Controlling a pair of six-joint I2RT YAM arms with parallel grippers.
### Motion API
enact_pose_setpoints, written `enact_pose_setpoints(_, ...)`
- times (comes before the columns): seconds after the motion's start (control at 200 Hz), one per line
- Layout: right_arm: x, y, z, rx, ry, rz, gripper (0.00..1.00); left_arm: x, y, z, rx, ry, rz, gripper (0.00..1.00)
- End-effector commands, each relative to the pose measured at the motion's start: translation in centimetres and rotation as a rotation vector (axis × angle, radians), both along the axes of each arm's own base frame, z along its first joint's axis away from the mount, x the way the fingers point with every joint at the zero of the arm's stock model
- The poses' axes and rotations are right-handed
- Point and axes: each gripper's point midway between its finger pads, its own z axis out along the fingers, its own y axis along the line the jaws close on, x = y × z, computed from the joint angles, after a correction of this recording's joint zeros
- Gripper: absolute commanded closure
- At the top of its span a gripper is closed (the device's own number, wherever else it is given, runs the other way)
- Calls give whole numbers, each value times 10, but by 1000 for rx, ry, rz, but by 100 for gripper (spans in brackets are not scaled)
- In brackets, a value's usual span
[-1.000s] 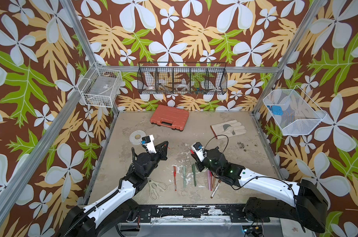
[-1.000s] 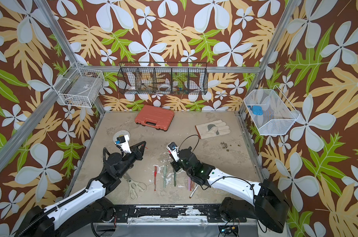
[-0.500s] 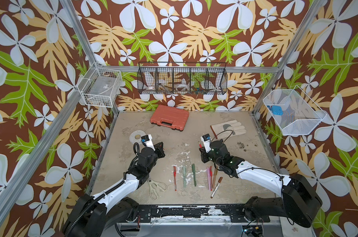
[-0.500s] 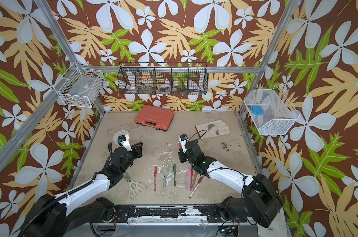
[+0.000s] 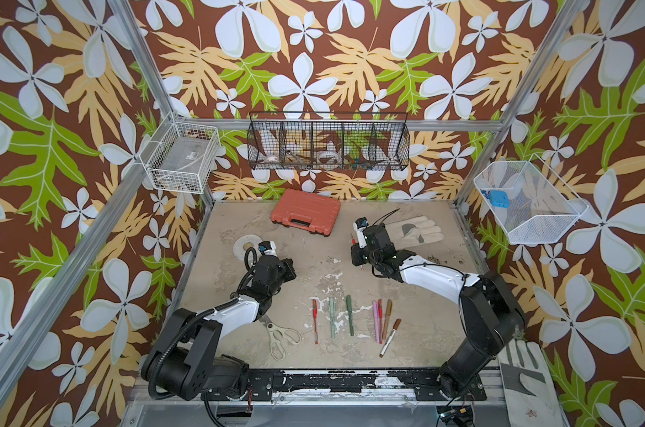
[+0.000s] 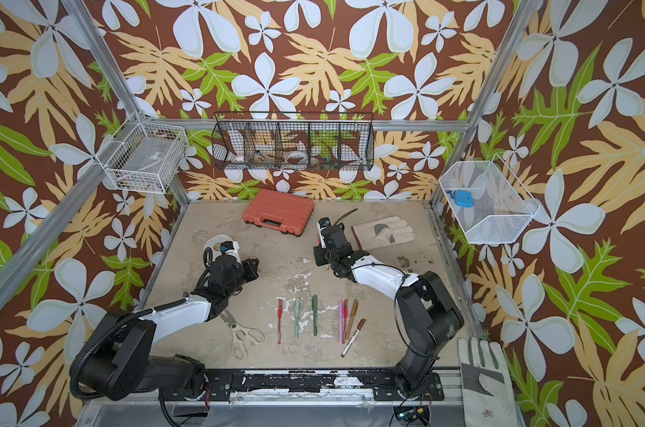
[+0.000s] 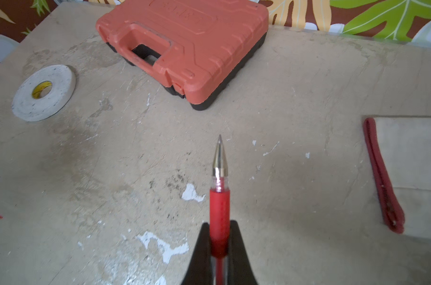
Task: Open the pen caps
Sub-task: 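Move the uncapped pen and the cap apart, lifting both grippers away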
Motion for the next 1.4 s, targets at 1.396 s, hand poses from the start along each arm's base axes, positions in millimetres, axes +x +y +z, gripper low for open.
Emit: enact_pose_setpoints(1.396,58,-18,-102,-146,254,-105,83,27,6,-85,184,291,-8,87)
